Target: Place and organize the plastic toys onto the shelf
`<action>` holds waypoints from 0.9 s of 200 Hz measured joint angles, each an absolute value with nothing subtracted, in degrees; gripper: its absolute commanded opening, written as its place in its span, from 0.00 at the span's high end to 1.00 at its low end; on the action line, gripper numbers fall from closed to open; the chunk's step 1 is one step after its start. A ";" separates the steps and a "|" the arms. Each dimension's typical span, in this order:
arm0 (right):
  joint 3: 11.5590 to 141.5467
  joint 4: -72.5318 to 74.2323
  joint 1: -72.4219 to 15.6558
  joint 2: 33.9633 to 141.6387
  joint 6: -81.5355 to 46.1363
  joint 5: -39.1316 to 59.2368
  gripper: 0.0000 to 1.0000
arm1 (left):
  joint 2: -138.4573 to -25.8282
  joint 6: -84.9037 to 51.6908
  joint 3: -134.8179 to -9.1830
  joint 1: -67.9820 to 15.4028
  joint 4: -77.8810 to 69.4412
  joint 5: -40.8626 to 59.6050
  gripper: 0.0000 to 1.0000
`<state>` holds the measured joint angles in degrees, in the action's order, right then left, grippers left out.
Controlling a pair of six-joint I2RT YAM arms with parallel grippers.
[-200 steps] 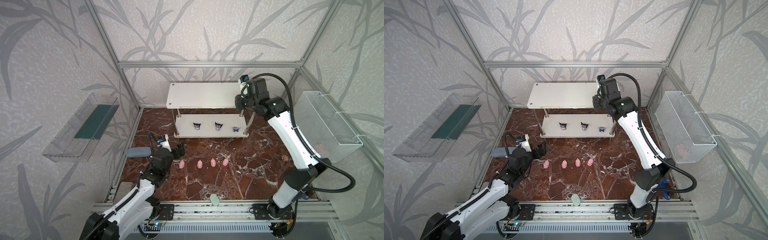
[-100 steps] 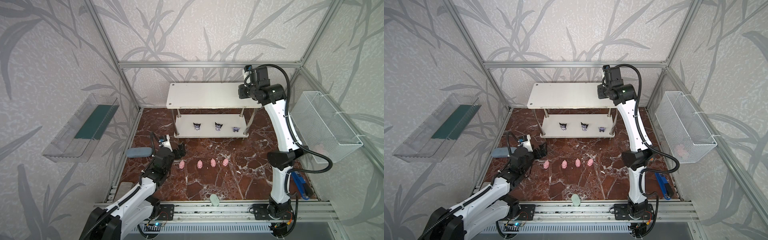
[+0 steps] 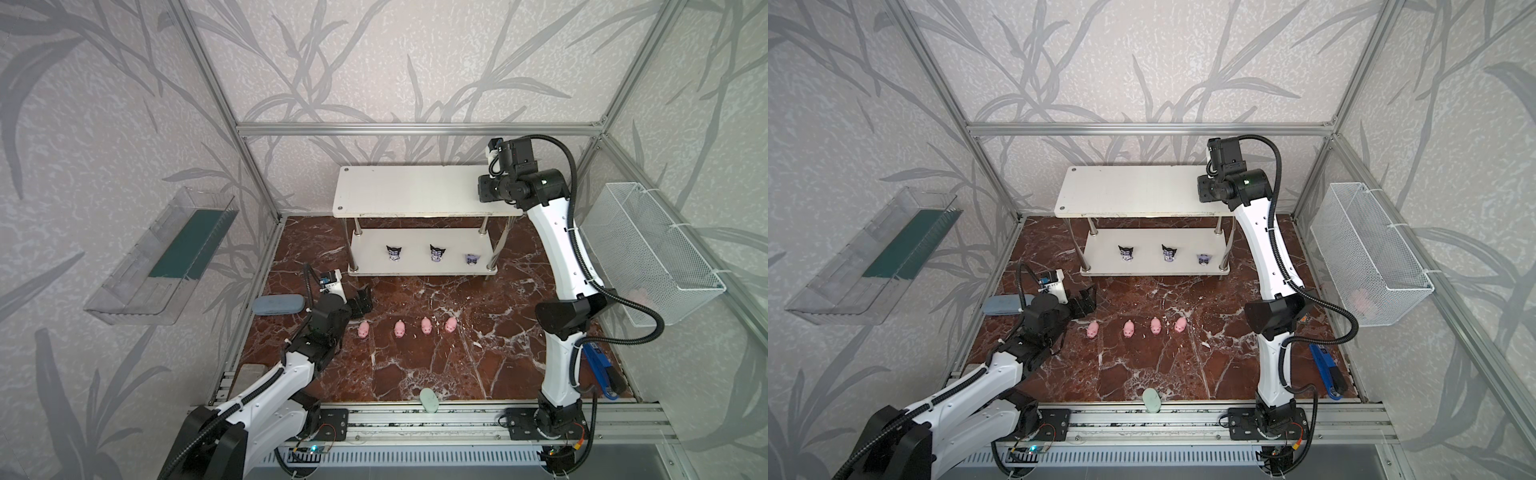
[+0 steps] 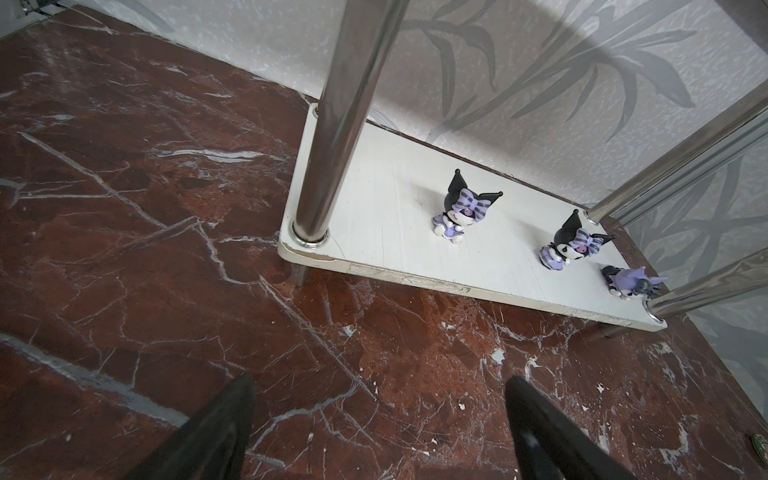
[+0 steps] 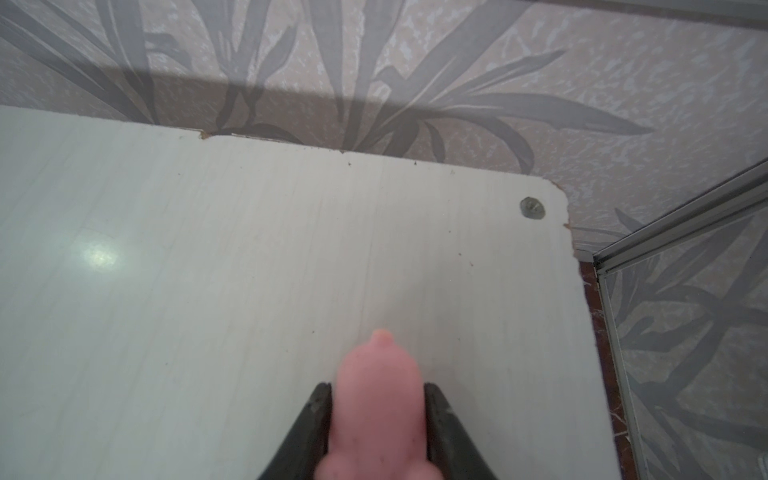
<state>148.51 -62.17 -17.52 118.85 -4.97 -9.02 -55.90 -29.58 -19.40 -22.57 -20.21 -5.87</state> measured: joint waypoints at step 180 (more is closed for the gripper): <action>86.70 -29.45 -26.65 60.73 -2.07 -6.04 0.38 | -55.96 -29.56 -19.42 -22.57 -20.03 -6.59 0.08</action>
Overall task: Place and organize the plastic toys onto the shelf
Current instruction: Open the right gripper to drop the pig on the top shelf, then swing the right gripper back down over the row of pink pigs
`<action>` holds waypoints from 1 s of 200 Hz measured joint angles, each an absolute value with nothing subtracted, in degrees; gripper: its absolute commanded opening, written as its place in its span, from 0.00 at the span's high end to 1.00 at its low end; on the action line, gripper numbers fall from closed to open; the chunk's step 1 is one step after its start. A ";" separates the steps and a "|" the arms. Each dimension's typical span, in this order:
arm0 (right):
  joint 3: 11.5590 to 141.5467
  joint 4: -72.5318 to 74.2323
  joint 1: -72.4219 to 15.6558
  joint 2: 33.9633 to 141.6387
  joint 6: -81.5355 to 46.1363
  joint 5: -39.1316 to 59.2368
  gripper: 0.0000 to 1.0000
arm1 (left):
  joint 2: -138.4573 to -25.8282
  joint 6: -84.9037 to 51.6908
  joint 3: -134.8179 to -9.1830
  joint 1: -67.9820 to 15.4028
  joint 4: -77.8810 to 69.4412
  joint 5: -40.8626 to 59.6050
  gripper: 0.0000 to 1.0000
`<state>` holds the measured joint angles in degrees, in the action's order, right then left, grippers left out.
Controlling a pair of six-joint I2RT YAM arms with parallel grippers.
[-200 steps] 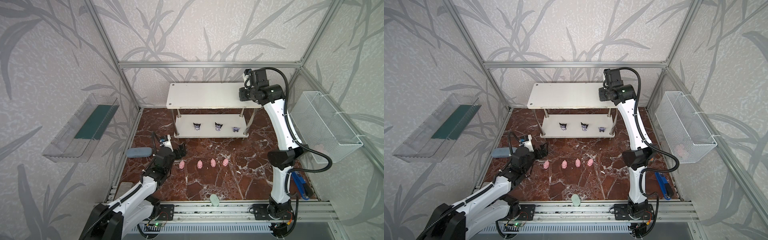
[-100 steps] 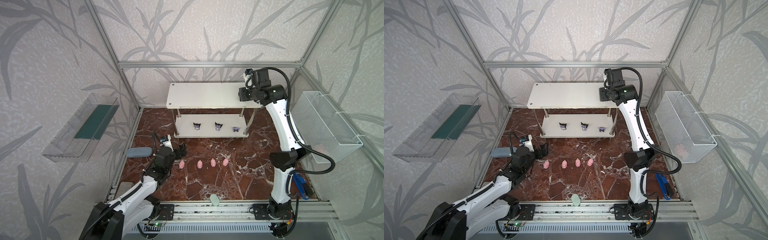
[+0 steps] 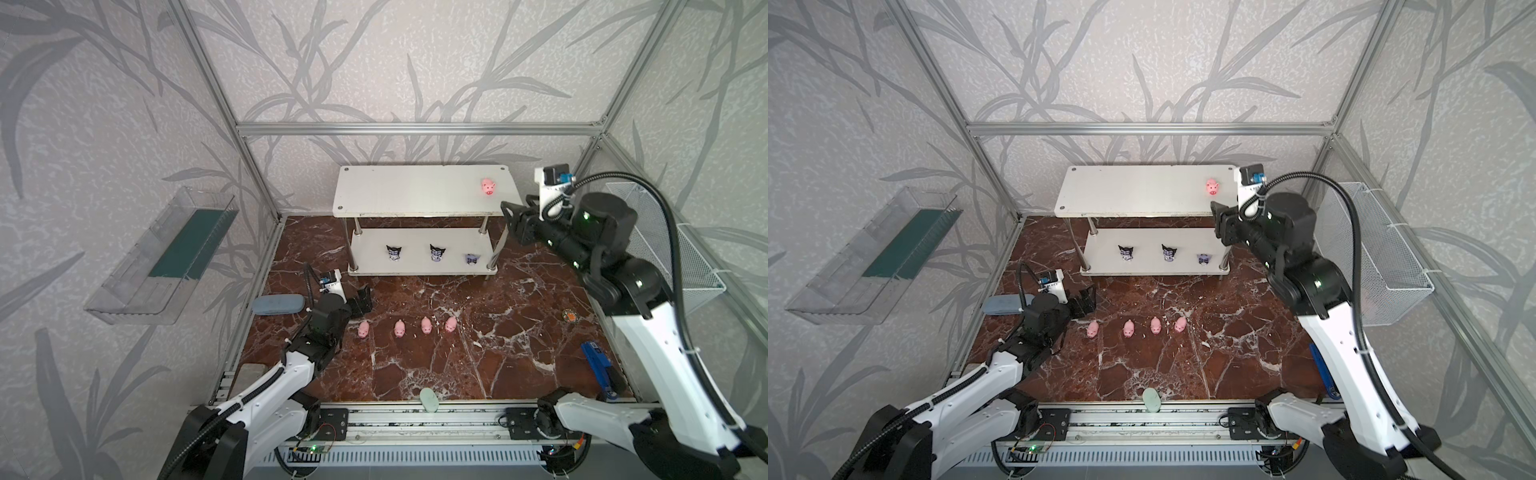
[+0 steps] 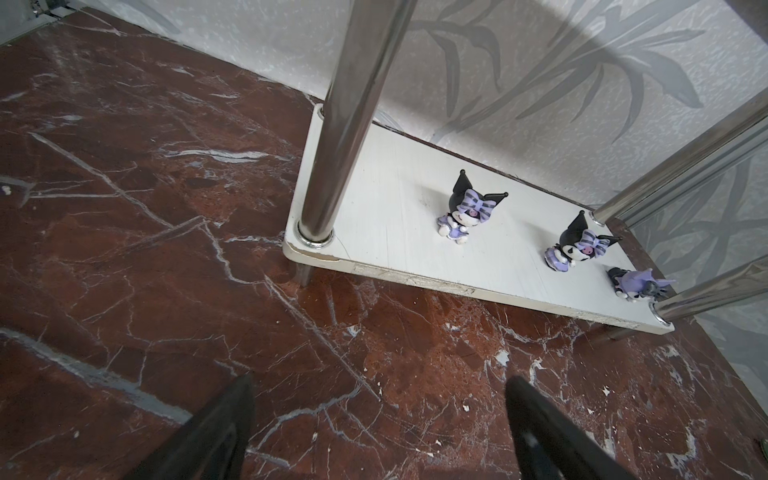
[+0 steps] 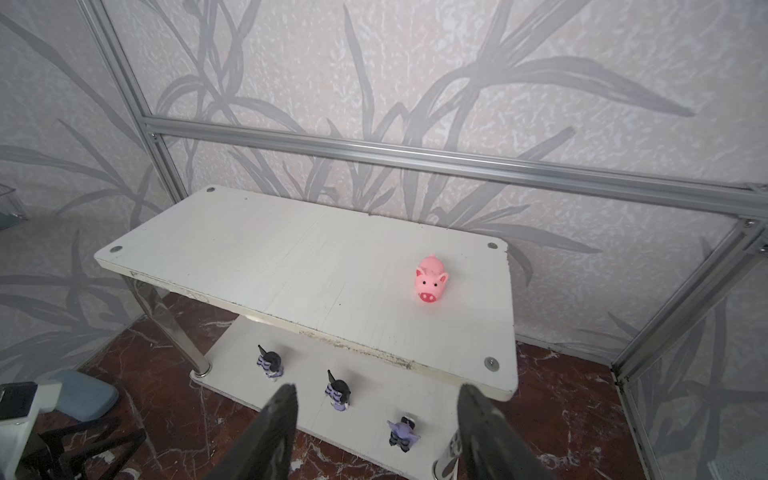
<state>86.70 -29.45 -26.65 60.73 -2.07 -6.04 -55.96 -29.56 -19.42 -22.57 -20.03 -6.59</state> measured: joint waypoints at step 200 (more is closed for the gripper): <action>39.24 -21.74 -47.86 72.10 -37.71 -8.69 0.37 | -56.14 -29.58 -19.79 -22.57 -20.14 -9.63 0.08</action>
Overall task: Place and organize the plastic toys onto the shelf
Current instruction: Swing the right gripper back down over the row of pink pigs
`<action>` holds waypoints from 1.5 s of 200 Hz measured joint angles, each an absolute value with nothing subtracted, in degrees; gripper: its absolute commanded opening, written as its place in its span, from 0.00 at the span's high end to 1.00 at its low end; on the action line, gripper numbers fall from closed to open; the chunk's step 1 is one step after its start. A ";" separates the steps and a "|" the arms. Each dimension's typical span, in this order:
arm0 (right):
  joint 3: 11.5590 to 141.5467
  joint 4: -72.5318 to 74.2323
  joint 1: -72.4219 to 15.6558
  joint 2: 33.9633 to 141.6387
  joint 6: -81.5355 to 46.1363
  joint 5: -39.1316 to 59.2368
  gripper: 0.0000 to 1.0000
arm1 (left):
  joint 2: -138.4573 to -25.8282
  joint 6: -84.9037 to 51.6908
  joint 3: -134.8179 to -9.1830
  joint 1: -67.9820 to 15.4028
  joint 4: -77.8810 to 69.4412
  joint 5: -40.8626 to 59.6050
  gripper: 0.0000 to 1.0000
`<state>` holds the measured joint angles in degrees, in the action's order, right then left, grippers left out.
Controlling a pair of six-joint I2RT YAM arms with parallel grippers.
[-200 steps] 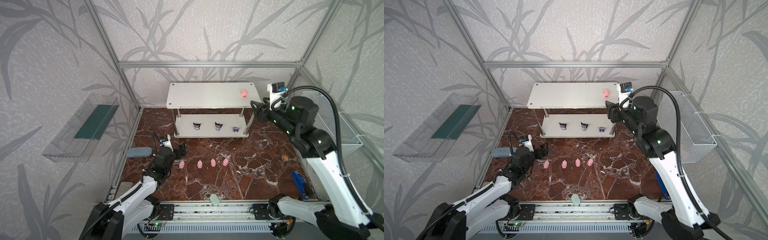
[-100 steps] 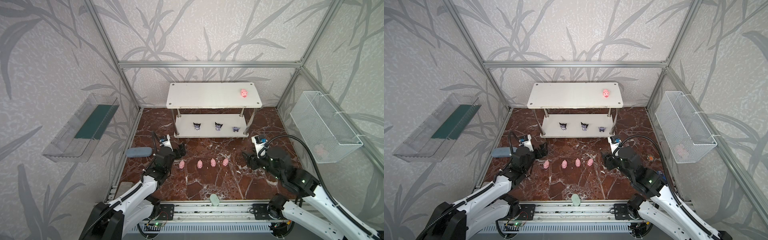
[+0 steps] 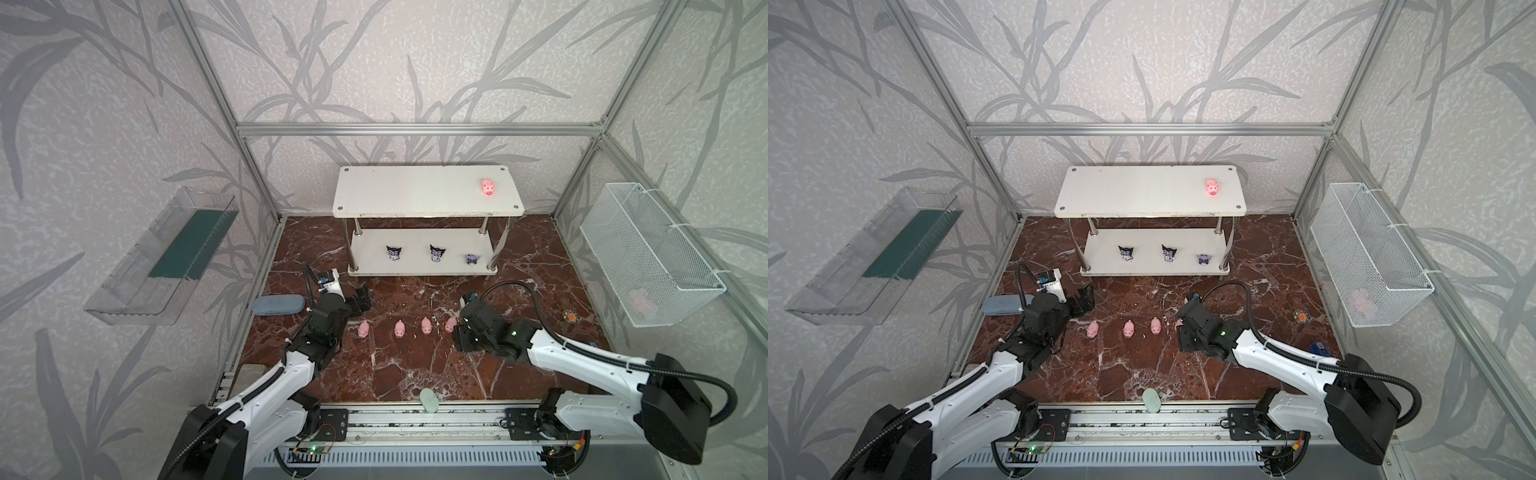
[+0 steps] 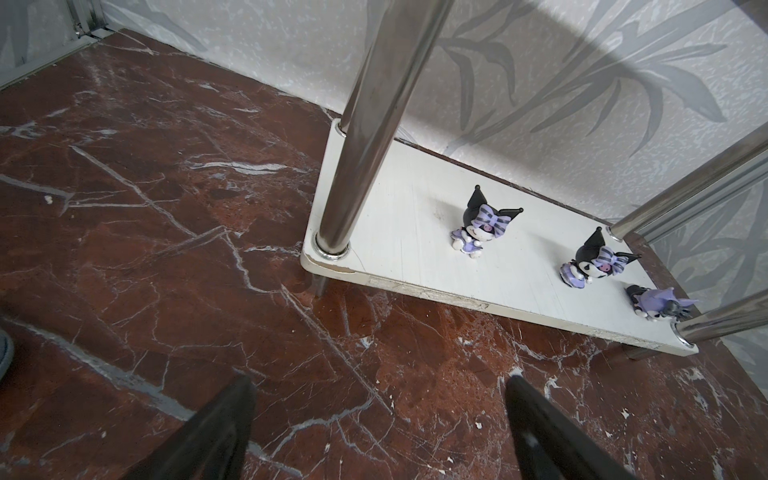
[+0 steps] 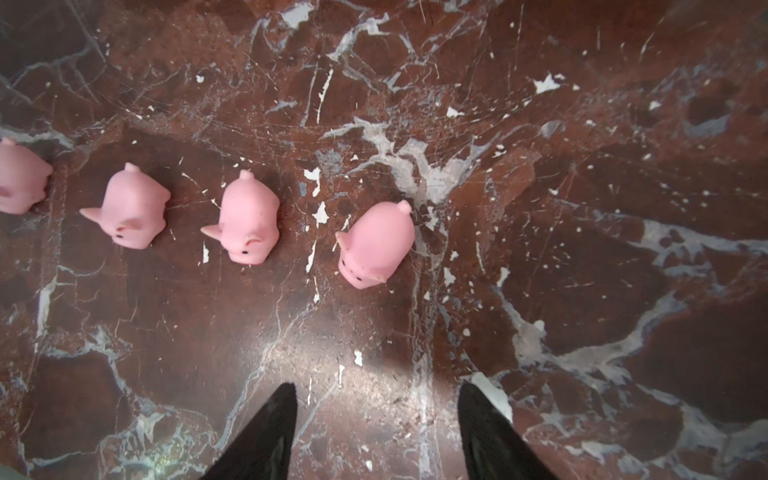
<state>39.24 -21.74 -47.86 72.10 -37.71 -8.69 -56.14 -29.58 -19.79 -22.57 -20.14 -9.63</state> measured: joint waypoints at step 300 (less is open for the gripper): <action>51.81 -21.08 -48.12 96.95 -45.58 -14.90 0.53 | -59.81 -29.67 -19.77 -22.57 -24.14 -9.78 0.08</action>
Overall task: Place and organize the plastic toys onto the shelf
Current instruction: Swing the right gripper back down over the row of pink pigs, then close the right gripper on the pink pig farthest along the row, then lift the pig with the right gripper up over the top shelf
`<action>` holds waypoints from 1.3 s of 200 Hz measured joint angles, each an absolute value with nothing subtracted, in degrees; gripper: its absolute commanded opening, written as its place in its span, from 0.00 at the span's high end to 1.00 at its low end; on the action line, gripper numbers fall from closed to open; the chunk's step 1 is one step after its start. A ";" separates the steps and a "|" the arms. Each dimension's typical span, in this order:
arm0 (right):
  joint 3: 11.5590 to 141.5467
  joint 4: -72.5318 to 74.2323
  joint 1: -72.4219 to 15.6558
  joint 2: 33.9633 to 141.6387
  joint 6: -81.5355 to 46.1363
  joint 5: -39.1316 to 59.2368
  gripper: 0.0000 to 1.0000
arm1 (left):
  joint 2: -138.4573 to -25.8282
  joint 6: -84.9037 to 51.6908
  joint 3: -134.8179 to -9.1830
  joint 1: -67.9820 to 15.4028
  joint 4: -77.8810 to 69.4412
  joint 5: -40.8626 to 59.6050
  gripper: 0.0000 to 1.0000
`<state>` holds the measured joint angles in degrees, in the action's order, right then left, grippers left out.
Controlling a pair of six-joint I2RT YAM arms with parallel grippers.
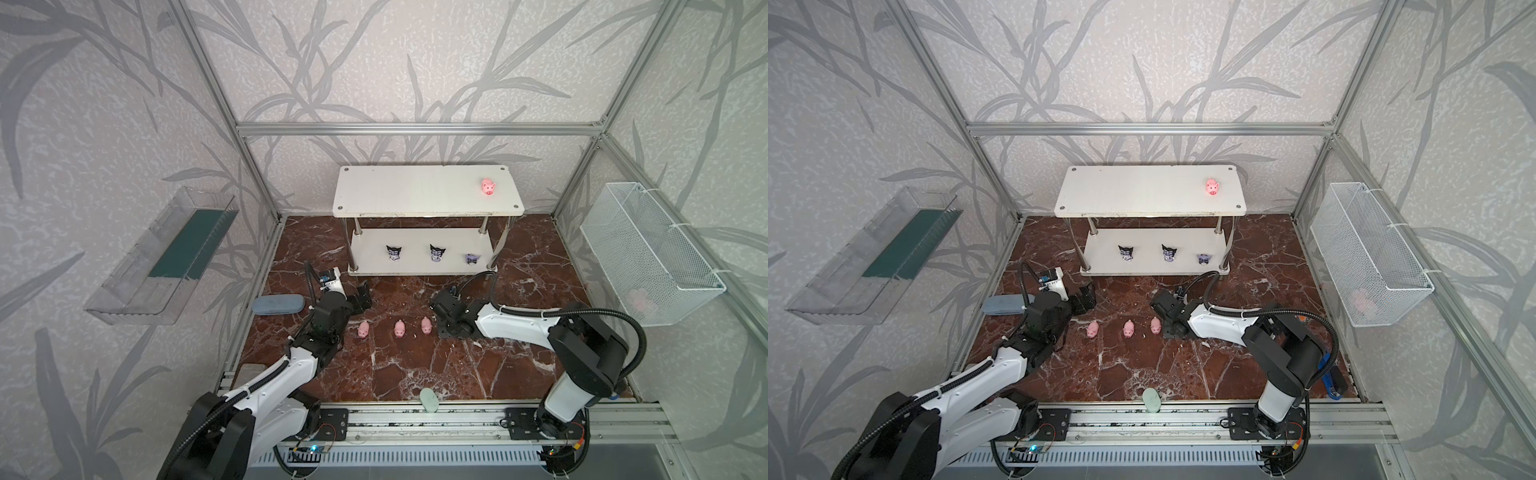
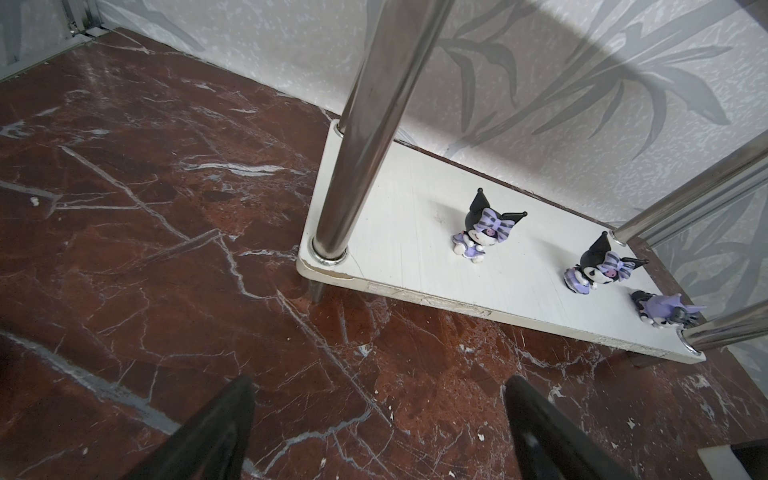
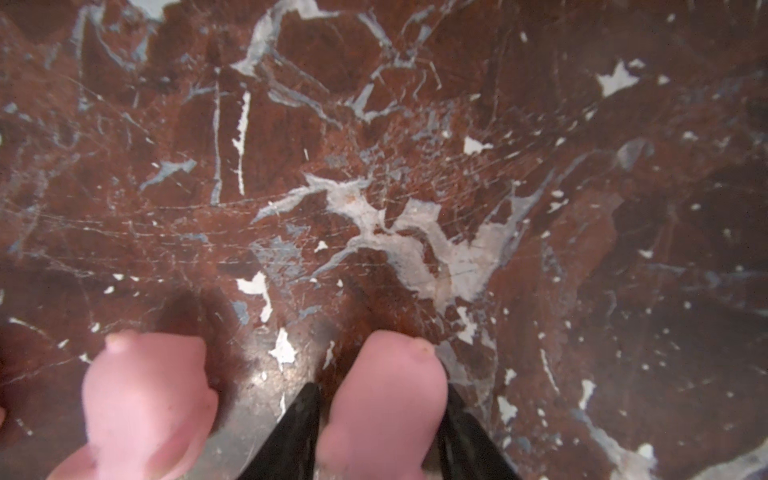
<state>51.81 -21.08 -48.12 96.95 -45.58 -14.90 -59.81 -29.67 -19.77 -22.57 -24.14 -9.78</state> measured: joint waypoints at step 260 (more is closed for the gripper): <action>55.66 -39.86 -48.05 76.84 -36.60 -17.82 0.77 | -60.84 -29.67 -19.77 -22.52 -24.43 -9.13 0.08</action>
<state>55.66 -39.86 -48.05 76.84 -36.60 -17.82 -60.84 -29.67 -19.77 -22.52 -24.43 -9.13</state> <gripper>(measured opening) 0.235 0.922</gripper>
